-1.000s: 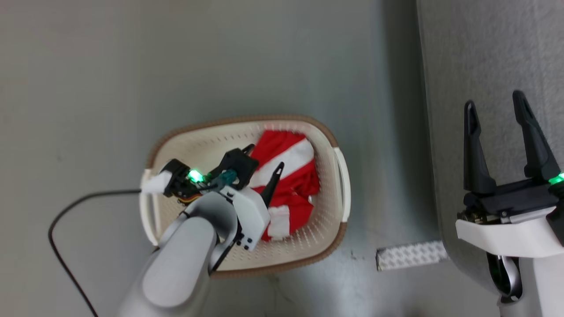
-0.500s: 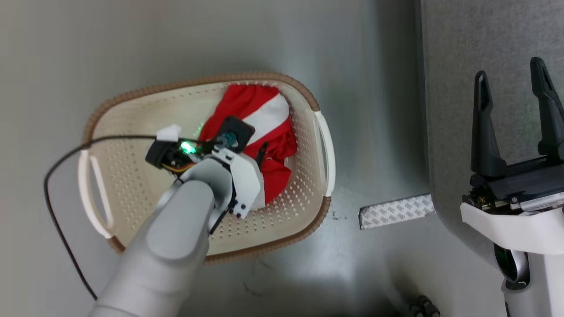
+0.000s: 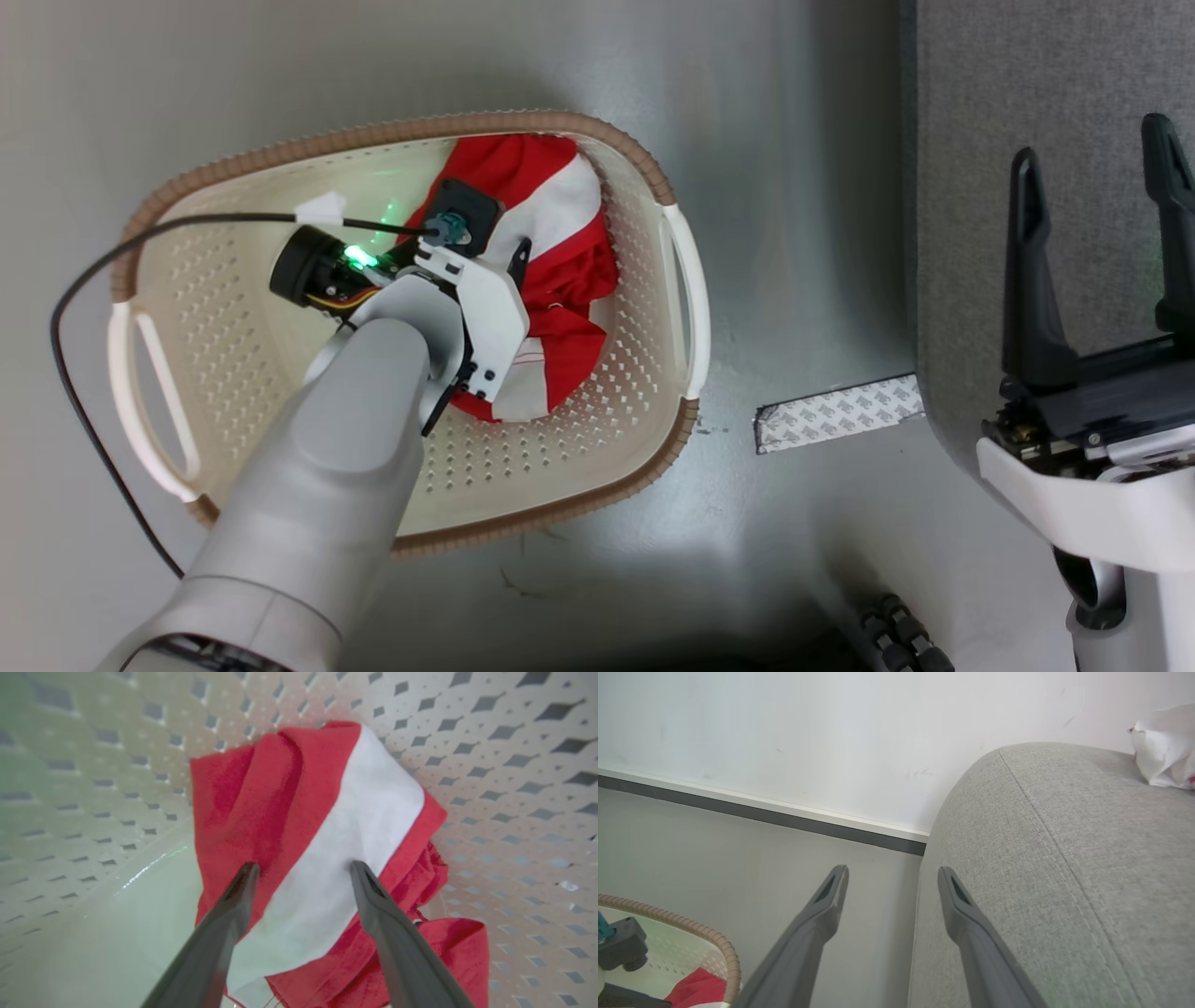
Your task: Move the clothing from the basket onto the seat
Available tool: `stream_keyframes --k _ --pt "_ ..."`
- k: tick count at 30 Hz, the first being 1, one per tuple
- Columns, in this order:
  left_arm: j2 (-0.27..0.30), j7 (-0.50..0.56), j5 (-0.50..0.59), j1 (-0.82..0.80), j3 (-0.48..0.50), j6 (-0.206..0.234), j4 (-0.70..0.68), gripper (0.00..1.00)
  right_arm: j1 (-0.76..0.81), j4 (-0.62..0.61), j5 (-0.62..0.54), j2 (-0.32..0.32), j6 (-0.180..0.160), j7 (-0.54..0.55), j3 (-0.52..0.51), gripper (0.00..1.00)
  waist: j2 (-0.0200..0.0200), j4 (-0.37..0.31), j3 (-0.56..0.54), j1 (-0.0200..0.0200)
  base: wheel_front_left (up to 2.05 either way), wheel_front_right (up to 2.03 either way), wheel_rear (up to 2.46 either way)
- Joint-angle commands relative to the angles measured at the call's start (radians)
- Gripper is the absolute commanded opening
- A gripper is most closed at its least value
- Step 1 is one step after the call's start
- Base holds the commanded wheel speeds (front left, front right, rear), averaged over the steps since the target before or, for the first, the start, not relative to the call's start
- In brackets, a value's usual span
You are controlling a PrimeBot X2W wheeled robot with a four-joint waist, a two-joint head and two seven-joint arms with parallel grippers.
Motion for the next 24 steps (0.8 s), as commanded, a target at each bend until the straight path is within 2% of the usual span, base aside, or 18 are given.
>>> stream_keyframes --k 1,12,24 --pt "-0.001 -0.008 -0.011 -0.018 -0.003 -0.007 0.029 1.0 0.022 0.003 -0.007 0.004 -0.002 0.002 0.005 1.0 0.0 -0.008 0.004 -0.0001 0.0 0.0 0.0" --pt "-0.008 -0.009 -0.049 -0.038 -0.056 -0.041 0.15 1.0 0.05 -0.017 -0.011 0.003 -0.002 0.002 -0.01 1.0 0.0 -0.025 0.013 -0.0001 0.0 0.0 0.0" --pt "-0.012 -0.017 -0.057 -0.044 -0.182 -0.052 0.214 1.0 0.054 -0.035 -0.021 0.003 -0.002 0.002 -0.011 1.0 0.0 -0.025 0.04 -0.0001 0.0 0.0 0.0"
